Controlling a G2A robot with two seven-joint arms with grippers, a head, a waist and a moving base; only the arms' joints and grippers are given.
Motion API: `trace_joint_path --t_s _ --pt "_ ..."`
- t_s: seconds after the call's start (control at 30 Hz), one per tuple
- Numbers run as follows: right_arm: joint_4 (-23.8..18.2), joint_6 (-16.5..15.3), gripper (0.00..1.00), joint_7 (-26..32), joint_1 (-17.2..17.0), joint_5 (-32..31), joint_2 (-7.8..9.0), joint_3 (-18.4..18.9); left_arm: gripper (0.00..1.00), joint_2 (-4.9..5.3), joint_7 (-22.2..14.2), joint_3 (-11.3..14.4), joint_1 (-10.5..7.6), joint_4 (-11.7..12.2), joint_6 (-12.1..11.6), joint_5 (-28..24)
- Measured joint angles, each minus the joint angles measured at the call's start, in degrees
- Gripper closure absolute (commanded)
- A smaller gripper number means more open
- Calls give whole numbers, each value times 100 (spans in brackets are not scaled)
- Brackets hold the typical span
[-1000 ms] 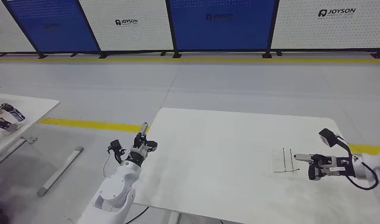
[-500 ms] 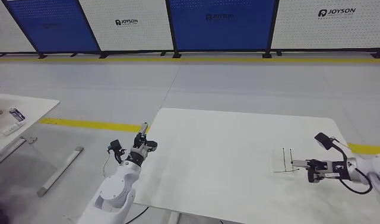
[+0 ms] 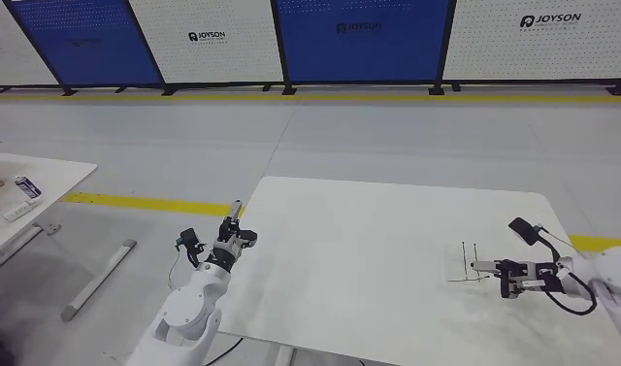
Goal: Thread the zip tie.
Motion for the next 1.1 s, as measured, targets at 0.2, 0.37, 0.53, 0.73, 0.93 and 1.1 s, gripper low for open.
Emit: trace_joint_path --t_s 0.2,0.37,0.53,0.73,0.93,1.1 --pt "-97 144 0 -442 -67 -133 -9 12 0 0 0 0 0 0 0 0" --pt "-337 506 0 -811 -108 -471 -6 -3 0 0 0 0 0 0 0 0" --pt "-354 532 0 -842 -118 -473 -7 -2 0 0 0 0 0 0 0 0" --pt "-355 530 0 -840 -118 -471 -7 -2 0 0 0 0 0 0 0 0" --pt "-512 311 0 -573 -129 -339 29 140 0 0 0 0 0 0 0 0" --pt "-550 454 12 -386 -93 -529 66 194 0 0 0 0 0 0 0 0"
